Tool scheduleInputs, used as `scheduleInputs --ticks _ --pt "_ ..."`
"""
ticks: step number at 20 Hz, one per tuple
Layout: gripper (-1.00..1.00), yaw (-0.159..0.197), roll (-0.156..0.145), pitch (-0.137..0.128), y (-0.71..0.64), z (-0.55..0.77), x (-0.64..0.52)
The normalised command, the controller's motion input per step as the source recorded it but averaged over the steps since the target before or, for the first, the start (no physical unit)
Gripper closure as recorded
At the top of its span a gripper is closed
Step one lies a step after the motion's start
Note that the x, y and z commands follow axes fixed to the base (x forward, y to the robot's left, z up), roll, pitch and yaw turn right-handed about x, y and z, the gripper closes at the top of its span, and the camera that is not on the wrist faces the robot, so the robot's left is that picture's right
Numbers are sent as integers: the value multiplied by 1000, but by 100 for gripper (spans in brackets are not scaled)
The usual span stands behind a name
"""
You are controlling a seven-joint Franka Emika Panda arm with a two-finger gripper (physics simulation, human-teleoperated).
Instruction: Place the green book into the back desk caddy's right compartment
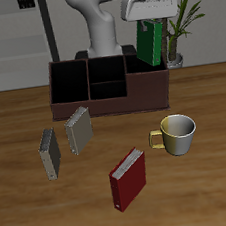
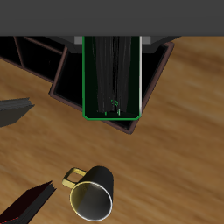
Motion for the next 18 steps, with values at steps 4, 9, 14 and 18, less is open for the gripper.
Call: scheduleInputs --ticks 4,9,14,18 --pt "100 -5 -3 46 -82 -277 71" --pt "100 -11 2 33 -26 -200 33" --pt "100 -8 -1 41 -41 -246 72" --pt "100 -1 -6 46 -57 -234 98"
